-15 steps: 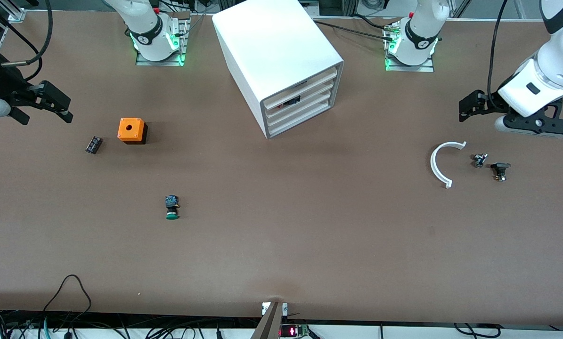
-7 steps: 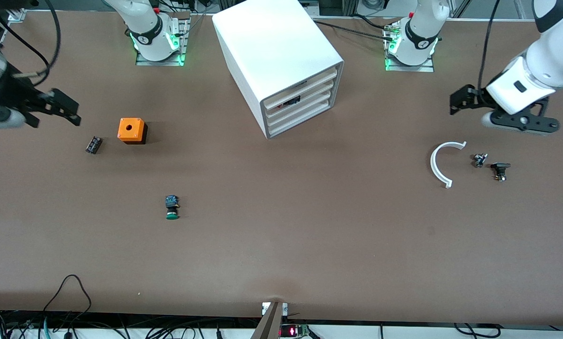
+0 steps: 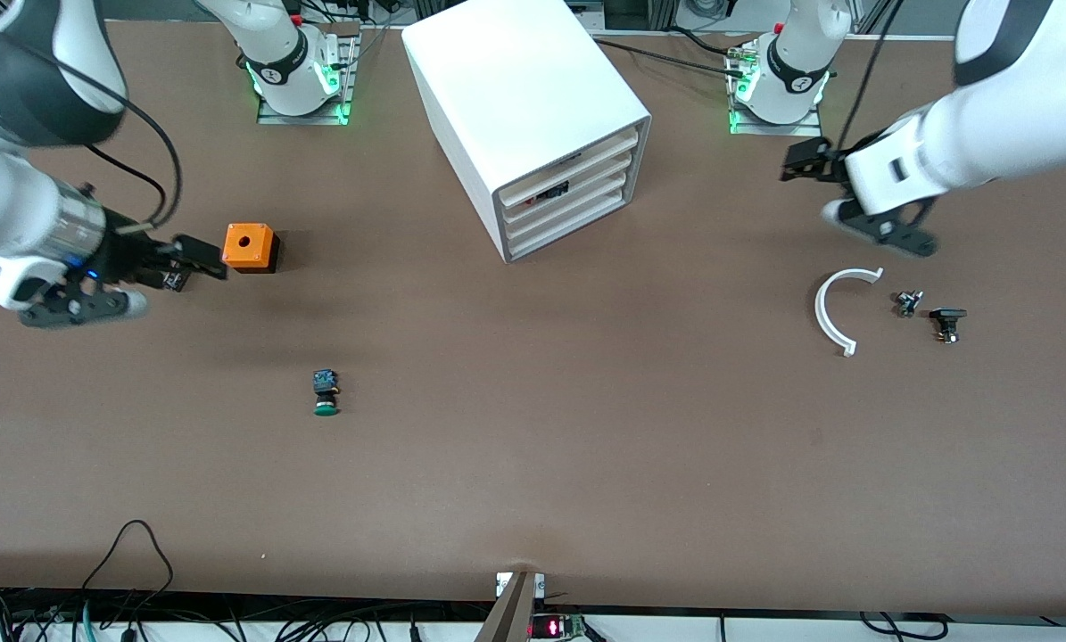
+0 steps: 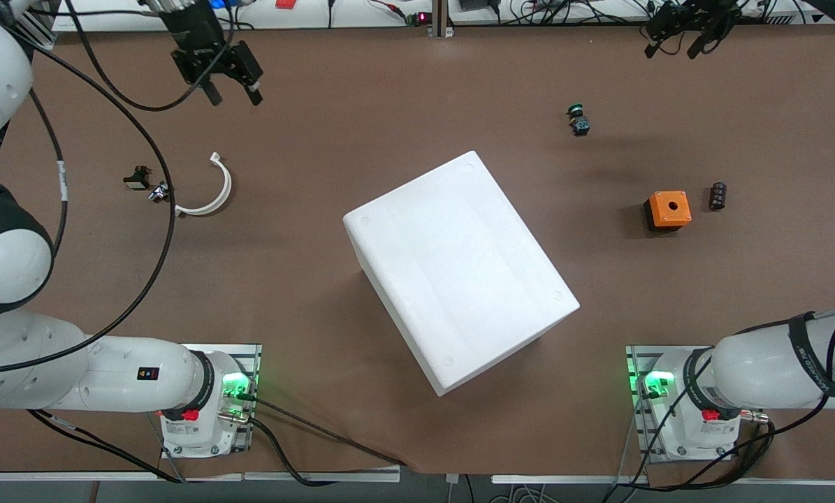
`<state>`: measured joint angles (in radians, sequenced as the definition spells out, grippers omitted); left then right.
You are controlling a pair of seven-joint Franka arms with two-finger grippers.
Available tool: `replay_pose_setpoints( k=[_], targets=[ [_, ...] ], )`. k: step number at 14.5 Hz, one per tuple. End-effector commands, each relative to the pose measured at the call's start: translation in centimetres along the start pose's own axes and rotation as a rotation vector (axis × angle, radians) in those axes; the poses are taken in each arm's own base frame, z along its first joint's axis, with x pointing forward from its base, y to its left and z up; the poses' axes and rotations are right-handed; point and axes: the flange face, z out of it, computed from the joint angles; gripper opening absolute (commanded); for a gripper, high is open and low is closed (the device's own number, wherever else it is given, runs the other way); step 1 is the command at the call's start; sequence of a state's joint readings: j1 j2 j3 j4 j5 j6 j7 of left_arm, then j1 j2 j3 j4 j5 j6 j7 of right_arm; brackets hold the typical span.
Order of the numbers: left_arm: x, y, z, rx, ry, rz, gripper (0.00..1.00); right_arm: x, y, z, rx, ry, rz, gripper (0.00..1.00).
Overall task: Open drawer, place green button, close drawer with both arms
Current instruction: 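Lower the right gripper over the green button while the left gripper nears the drawer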
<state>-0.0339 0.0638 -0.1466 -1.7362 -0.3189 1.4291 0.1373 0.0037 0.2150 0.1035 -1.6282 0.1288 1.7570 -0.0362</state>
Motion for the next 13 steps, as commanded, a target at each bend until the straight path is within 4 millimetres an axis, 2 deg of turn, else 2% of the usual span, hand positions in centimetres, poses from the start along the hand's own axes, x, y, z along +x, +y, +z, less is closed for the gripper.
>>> replay_pose_setpoints(
  k=[1, 3, 4, 5, 7, 8, 10, 11, 13],
  targets=[
    [4.2, -0.8, 4.1, -0.236, -0.033, 0.059, 1.0, 2.1, -2.6, 3.2, 0.019, 0.014, -0.052, 1.0],
    [6.9, -0.3, 6.4, -0.35, 0.011, 0.081, 1.0, 3.1, -3.8, 6.2, 0.013, 0.047, -0.082, 1.0],
    [7.6, 0.2, 8.0, -0.378, 0.037, 0.095, 1.0, 3.6, -3.9, 7.7, 0.006, 0.072, -0.107, 1.0],
    [8.0, -0.2, 9.9, -0.406, 0.071, 0.099, 1.0, 4.0, -3.7, 9.6, 0.001, 0.102, -0.128, 1.0],
    [8.5, -0.9, 14.9, -0.473, 0.16, 0.185, 1.0, 4.9, -2.8, 13.8, -0.012, 0.159, -0.176, 1.0],
    [8.8, -1.9, 18.0, -0.516, 0.209, 0.223, 1.0, 5.4, -2.5, 15.6, -0.016, 0.181, -0.196, 1.0],
    [9.2, -1.8, 23.4, -0.587, 0.253, 0.279, 1.0, 6.2, -2.1, 19.3, -0.017, 0.19, -0.191, 1.0],
    [9.3, -2.1, 25.3, -0.596, 0.271, 0.29, 1.0, 6.6, -1.7, 21.5, -0.017, 0.194, -0.185, 1.0],
    [8.6, -1.0, 28.9, -0.676, 0.286, 0.276, 1.0, 6.9, -1.5, 25.2, -0.016, 0.18, -0.181, 1.0]
  ],
)
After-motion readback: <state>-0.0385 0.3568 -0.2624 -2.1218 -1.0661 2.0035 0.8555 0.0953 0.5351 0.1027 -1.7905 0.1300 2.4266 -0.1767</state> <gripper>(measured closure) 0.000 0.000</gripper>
